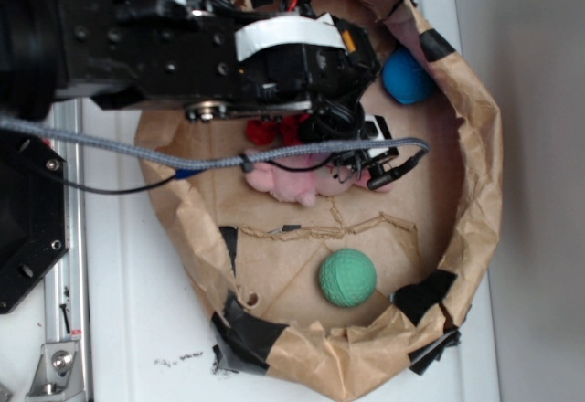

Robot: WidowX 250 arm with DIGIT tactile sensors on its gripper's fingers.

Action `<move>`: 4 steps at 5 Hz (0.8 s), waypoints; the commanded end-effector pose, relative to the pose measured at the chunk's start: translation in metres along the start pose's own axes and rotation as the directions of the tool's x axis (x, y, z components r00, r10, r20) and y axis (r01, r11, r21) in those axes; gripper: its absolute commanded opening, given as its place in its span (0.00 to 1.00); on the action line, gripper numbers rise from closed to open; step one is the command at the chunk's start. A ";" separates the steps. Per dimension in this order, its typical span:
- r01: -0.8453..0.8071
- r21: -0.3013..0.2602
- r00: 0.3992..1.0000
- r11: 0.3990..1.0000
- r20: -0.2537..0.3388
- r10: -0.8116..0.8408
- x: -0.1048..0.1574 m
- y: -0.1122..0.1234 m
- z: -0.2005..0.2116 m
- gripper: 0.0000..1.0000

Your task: Grab the blue ball.

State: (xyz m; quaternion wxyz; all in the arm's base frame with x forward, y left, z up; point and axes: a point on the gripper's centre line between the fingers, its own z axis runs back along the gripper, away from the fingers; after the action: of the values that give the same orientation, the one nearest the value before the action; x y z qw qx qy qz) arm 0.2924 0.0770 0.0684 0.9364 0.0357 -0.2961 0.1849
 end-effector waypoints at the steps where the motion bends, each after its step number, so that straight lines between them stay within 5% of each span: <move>1: -0.005 0.014 0.998 1.000 0.062 0.004 0.026 0.013 0.005 1.00; 4: -0.025 -0.024 0.998 0.999 0.049 0.026 0.027 0.010 0.006 1.00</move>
State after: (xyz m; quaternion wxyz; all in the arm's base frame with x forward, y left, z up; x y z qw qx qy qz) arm 0.3021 0.0877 0.0643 0.9355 0.0245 -0.2944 0.1936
